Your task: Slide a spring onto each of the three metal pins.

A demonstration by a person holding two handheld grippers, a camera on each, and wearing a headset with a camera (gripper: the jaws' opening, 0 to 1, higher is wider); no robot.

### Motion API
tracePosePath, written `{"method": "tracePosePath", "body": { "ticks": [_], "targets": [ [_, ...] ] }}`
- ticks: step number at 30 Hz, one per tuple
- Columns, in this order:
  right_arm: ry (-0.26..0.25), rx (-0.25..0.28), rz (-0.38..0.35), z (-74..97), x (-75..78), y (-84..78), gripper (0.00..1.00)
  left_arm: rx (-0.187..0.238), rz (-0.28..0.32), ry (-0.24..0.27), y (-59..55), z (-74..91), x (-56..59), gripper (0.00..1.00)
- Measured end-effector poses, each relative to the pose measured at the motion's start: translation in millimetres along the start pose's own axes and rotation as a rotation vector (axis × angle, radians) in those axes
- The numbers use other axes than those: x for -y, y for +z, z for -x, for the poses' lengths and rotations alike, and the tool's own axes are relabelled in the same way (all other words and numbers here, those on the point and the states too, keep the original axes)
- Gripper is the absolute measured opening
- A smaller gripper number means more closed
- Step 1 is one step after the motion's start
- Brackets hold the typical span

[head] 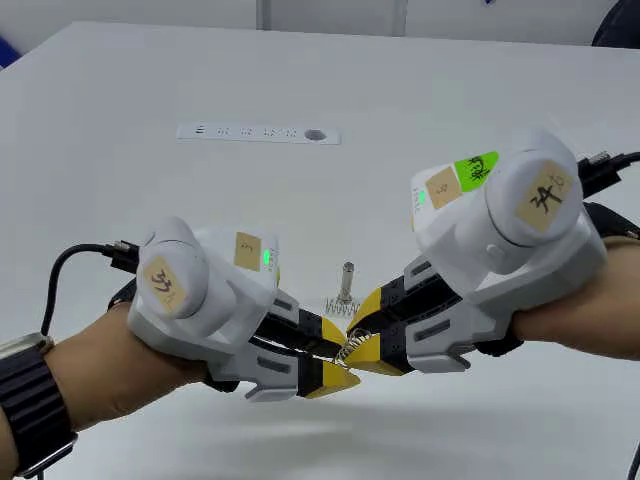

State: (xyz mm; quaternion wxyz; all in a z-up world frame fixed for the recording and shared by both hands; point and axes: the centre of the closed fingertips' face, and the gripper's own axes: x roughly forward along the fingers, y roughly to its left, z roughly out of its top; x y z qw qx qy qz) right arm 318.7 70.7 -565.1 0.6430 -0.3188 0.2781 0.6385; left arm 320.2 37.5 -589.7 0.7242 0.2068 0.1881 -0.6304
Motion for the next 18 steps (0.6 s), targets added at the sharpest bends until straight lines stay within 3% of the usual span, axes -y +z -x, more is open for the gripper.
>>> {"method": "tracePosePath", "body": {
  "ticks": [8, 18],
  "targets": [
    [0.017, -0.025, -0.001, -1.0, -2.8, -2.8, 0.12, -0.011, -0.013, -0.002, 0.8, 0.1, 0.8, 0.11],
    [0.0, -0.033, -0.02, 6.0, 3.3, -4.8, 0.12, 0.001, 0.026, 0.008, 0.8, 0.3, -0.9, 0.16]
  ]
}}
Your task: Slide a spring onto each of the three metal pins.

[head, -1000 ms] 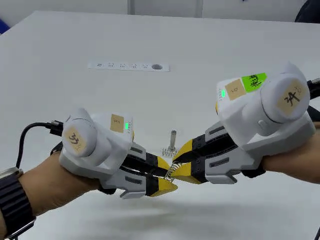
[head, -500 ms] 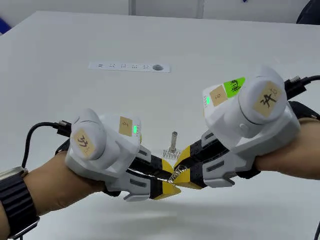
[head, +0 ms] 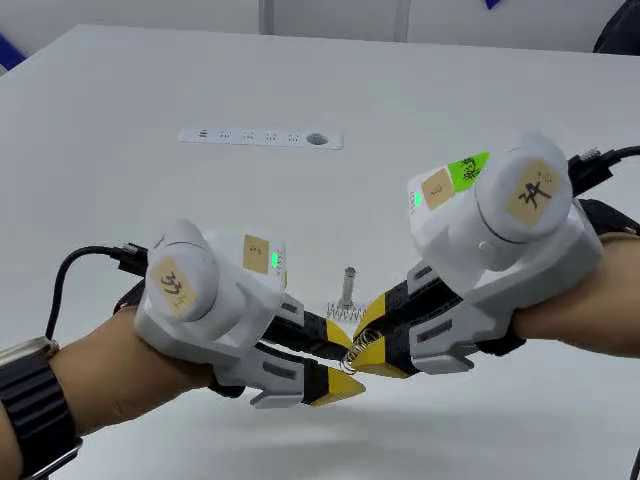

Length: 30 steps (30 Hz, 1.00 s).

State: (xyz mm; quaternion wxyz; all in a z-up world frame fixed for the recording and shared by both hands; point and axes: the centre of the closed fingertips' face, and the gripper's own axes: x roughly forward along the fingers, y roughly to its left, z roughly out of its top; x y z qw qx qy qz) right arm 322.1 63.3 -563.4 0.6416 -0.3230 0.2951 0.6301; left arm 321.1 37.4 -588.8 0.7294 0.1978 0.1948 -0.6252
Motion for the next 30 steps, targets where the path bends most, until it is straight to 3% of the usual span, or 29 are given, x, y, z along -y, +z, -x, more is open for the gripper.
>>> {"method": "tracePosePath", "body": {
  "ticks": [9, 30],
  "targets": [
    [-0.035, -0.015, -0.033, 10.9, 12.6, -12.0, 0.12, 0.002, 0.037, 0.014, -6.2, 7.6, -1.5, 0.21],
    [-0.126, -0.063, -0.104, 41.9, 43.0, -40.7, 0.12, 0.043, 0.19, 0.153, -31.7, 51.8, -22.1, 0.35]
  ]
}}
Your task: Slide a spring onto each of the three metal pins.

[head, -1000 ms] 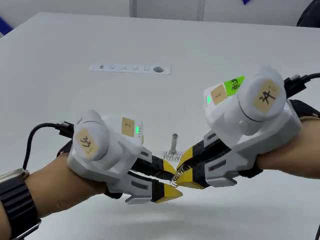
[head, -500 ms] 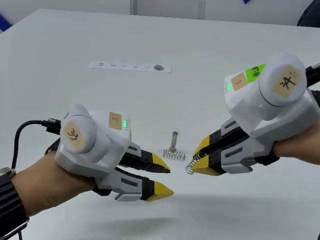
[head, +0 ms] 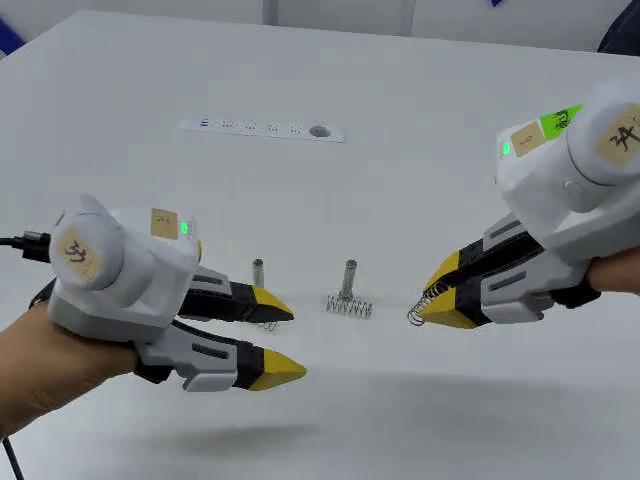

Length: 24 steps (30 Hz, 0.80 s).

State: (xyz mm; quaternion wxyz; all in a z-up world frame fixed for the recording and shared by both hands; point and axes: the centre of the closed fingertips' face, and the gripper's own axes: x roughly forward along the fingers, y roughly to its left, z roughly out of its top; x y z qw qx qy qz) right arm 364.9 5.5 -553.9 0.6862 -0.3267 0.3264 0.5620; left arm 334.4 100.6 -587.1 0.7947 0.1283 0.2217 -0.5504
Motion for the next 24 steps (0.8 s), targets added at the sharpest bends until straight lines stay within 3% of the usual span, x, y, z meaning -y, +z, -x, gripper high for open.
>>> {"method": "tracePosePath", "body": {
  "ticks": [14, 24],
  "targets": [
    [-0.051, -0.035, -0.027, 17.8, 27.2, -13.6, 0.12, 0.053, 0.103, 0.12, -12.6, 28.1, -16.5, 0.42],
    [-0.096, -0.069, -0.044, 26.3, 57.0, -22.2, 0.12, 0.081, 0.13, 0.16, -12.1, 33.3, -19.2, 0.47]
  ]
}}
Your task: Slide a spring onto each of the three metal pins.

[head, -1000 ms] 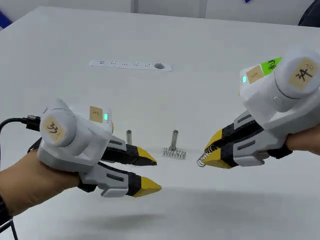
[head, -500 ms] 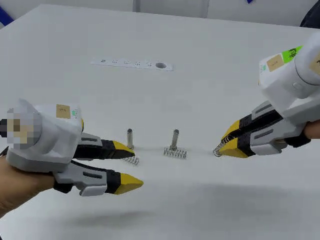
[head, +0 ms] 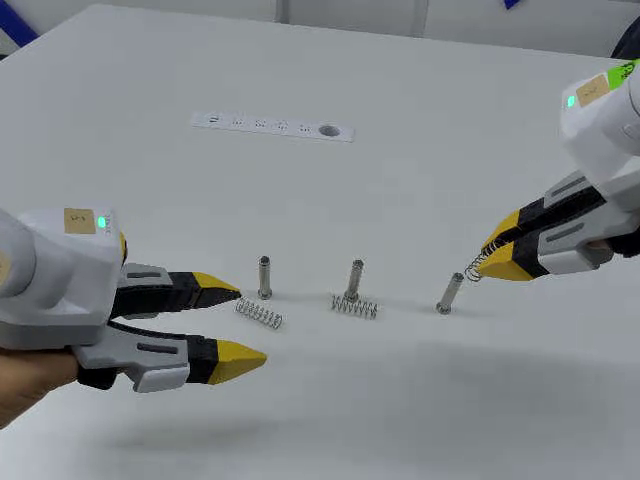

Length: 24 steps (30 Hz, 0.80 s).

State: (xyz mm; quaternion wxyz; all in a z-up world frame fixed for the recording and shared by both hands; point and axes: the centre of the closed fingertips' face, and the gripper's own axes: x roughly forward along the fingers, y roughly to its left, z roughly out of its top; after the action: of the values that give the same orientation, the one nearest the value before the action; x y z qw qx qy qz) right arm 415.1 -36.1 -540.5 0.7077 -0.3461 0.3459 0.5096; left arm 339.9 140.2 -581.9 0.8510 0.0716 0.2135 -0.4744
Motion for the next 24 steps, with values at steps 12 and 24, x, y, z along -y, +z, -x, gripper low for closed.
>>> {"method": "tracePosePath", "body": {
  "ticks": [12, 24],
  "targets": [
    [0.003, -0.076, 0.009, -25.6, 21.6, -5.8, 0.12, 0.017, 0.012, 0.003, 0.7, 0.7, 3.3, 0.49],
    [0.031, -0.146, 0.007, -45.1, 28.5, -18.7, 0.12, 0.031, 0.03, 0.018, -1.5, 5.5, -0.8, 0.48]
  ]
}}
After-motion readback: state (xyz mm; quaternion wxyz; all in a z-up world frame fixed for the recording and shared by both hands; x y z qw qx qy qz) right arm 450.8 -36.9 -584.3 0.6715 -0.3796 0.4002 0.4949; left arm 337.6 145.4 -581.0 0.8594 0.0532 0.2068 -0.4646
